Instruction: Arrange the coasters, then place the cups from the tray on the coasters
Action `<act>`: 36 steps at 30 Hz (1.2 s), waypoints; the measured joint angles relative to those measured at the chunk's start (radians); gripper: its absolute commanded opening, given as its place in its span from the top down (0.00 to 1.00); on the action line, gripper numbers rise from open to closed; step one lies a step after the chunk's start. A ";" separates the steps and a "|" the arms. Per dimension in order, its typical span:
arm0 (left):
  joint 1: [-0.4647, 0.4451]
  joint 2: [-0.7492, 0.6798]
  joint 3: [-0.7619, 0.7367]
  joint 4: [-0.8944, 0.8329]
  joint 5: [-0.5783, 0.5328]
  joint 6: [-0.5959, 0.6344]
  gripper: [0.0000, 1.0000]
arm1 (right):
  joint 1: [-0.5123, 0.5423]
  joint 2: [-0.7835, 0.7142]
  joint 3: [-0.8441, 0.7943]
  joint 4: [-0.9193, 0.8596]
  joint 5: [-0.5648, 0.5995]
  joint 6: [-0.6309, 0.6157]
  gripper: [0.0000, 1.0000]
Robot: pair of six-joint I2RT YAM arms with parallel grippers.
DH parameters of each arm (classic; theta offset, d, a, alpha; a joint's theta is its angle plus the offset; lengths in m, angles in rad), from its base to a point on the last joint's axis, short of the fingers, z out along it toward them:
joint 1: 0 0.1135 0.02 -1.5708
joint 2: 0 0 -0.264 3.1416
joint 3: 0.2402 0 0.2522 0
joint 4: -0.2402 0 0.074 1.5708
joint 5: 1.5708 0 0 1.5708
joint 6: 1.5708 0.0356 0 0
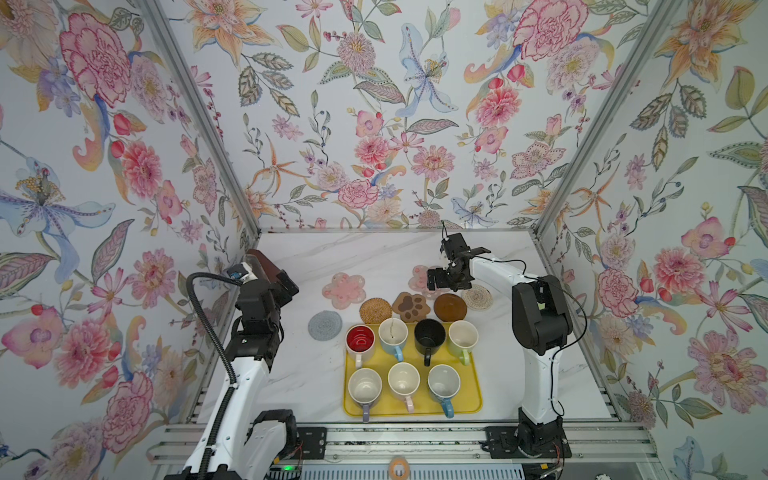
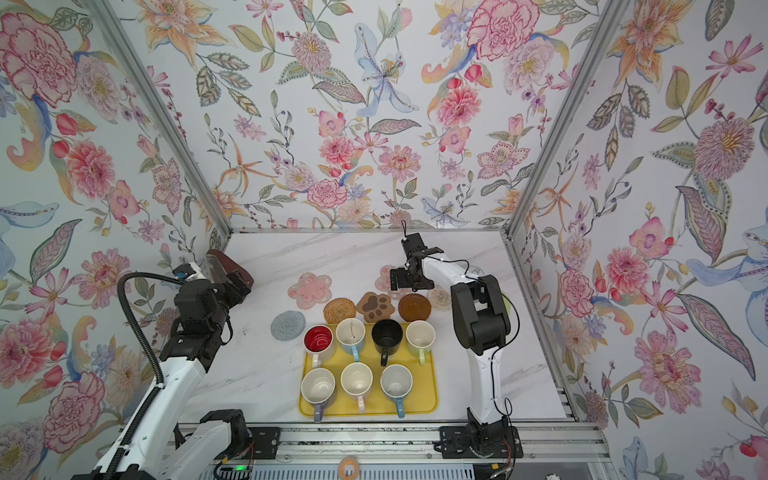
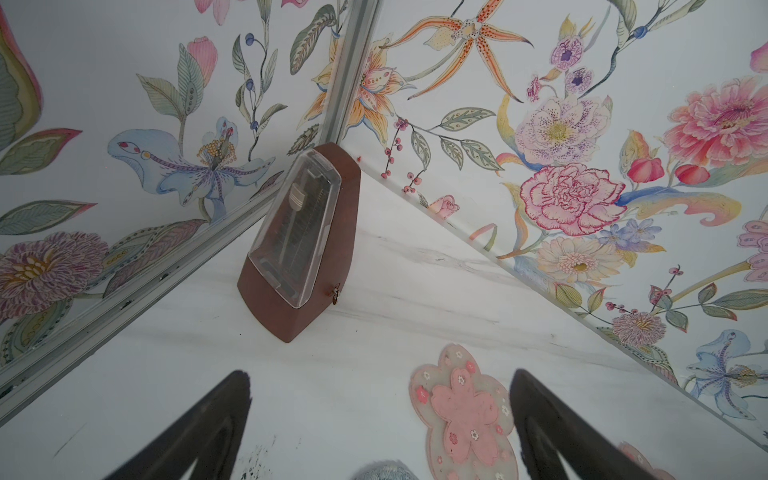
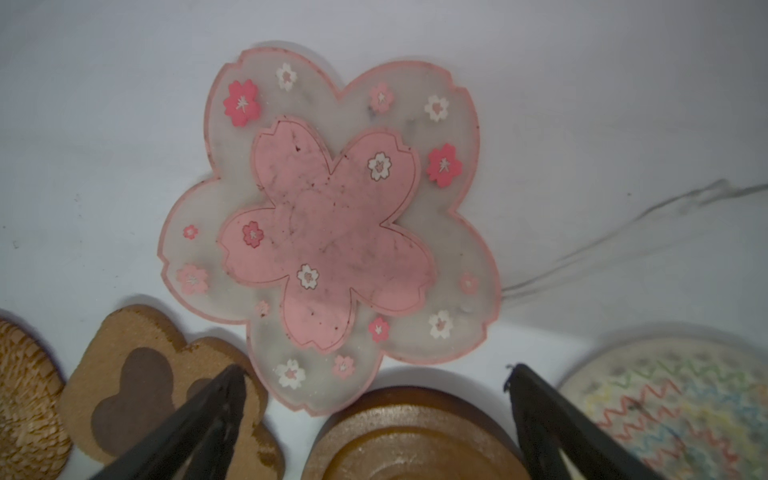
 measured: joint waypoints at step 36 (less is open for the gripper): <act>0.000 0.031 0.015 0.001 0.003 -0.016 0.01 | 0.018 0.051 0.034 0.027 0.137 0.142 0.01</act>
